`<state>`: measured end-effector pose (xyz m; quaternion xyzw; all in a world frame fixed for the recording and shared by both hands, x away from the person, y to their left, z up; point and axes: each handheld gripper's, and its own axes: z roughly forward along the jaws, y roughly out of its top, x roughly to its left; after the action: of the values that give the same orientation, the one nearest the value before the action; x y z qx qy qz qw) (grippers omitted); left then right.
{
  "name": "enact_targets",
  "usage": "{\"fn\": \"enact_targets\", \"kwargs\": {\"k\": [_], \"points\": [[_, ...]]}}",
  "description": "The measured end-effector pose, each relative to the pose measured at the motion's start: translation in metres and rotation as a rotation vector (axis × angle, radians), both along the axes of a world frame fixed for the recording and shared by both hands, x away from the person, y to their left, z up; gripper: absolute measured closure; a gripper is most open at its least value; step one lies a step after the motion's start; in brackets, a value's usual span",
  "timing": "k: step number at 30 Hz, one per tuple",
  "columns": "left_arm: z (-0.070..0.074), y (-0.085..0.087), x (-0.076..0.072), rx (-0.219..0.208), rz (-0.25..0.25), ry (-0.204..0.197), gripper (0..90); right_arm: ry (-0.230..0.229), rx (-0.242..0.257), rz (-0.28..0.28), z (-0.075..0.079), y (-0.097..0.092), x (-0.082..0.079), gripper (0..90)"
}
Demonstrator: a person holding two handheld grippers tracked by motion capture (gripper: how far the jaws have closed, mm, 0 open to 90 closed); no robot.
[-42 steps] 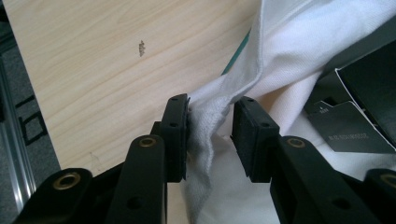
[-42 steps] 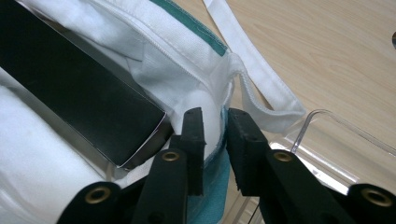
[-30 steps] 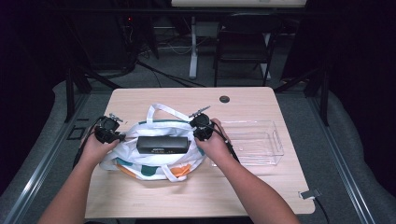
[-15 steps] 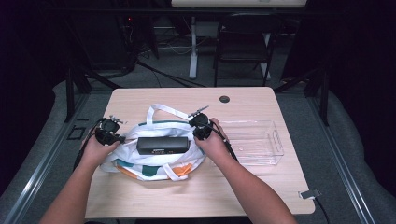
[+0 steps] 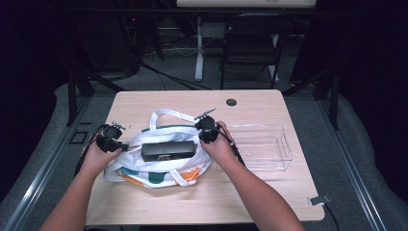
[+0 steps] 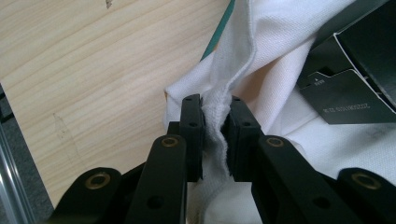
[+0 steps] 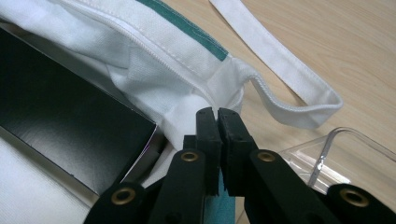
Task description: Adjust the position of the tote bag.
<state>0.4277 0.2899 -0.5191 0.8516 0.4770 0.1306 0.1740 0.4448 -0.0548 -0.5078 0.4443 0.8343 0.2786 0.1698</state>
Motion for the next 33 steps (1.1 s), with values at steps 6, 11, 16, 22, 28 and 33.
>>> {"fn": "enact_targets", "kwargs": {"k": [6, 11, 16, 22, 28, 33], "points": [[0.009, 0.0, -0.001, -0.017, 0.011, -0.04, 69.2, 0.003, 0.005, 0.005, 0.001, 0.0, -0.001, 85.1], [0.018, -0.004, 0.0, -0.004, -0.002, -0.079, 60.1, 0.008, 0.006, 0.019, 0.005, -0.002, -0.002, 81.1], [0.027, -0.013, 0.002, 0.004, -0.022, -0.108, 58.4, -0.009, 0.016, 0.018, 0.008, -0.003, -0.005, 75.5], [0.031, -0.025, 0.008, 0.02, -0.048, -0.138, 56.6, -0.024, 0.036, 0.022, 0.017, -0.005, -0.011, 67.7], [0.032, -0.037, 0.012, 0.041, -0.069, -0.137, 56.7, -0.062, 0.065, 0.038, 0.027, -0.009, -0.021, 64.3], [0.035, -0.044, 0.012, 0.047, -0.087, -0.145, 57.1, -0.093, 0.081, 0.069, 0.034, -0.013, -0.035, 64.2]]}}
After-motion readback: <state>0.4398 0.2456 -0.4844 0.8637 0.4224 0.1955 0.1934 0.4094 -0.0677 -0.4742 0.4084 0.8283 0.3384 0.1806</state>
